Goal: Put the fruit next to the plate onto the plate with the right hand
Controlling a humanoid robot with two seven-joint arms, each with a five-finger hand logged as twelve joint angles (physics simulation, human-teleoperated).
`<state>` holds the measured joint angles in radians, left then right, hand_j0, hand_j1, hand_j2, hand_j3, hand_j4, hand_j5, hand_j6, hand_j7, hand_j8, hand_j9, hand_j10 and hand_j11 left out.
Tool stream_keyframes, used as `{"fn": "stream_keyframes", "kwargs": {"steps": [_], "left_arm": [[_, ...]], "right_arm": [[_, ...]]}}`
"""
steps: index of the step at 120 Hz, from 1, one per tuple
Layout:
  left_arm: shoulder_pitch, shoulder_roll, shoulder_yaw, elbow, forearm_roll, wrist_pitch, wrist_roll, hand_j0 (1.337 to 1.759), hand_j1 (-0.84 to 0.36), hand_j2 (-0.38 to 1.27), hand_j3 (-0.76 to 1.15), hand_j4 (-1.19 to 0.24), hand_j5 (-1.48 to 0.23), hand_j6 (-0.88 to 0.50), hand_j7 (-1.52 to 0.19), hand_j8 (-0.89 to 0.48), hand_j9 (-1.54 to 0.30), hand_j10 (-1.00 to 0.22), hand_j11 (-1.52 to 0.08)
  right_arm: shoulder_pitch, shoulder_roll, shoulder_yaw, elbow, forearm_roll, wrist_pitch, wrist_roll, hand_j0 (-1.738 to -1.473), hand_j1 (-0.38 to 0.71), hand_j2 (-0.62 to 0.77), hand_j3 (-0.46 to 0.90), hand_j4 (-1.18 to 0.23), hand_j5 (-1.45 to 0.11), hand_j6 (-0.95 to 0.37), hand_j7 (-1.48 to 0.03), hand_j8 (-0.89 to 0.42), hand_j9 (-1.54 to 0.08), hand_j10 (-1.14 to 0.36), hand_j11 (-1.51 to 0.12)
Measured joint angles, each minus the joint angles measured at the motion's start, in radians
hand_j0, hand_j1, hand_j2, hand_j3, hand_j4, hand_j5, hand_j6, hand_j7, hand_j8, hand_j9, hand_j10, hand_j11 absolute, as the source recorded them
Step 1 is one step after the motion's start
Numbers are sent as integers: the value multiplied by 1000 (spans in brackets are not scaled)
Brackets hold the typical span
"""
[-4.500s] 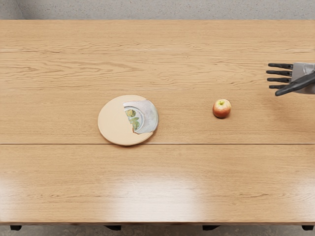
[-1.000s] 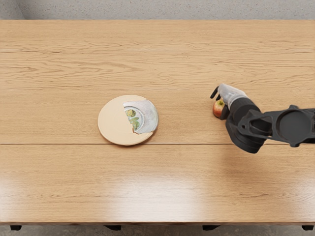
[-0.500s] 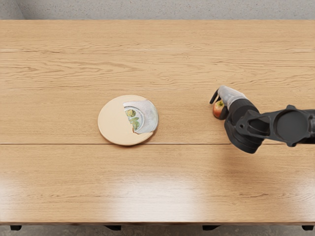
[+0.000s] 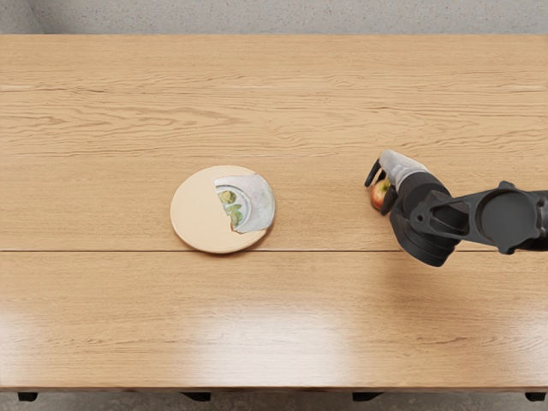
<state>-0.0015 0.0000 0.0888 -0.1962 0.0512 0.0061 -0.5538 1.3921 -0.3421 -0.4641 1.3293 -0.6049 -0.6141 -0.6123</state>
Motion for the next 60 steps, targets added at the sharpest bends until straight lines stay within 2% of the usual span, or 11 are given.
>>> {"fn": "stream_keyframes", "kwargs": {"steps": [36, 51, 60], "left_arm": [[0, 0, 0, 0, 0, 0, 0, 1658, 337, 2, 0, -10, -13, -10, -13, -10, -13, -10, -13], [0, 0, 0, 0, 0, 0, 0, 1658, 337, 2, 0, -10, -13, -10, -13, -10, -13, -10, -13], [0, 0, 0, 0, 0, 0, 0, 1658, 337, 2, 0, -10, -13, -10, -13, -10, -13, -10, -13]], "right_arm": [[14, -2, 68, 1, 22, 3, 1, -1653, 178, 193, 0, -690, -921, -536, -905, -438, -930, -570, -944], [19, 2, 141, 2, 25, 4, 1, -1653, 180, 272, 1, -701, -968, -530, -935, -423, -969, -558, -976], [22, 10, 184, 2, 27, 5, 2, -1654, 218, 323, 2, -699, -1005, -503, -949, -382, -996, -528, -1001]]}}
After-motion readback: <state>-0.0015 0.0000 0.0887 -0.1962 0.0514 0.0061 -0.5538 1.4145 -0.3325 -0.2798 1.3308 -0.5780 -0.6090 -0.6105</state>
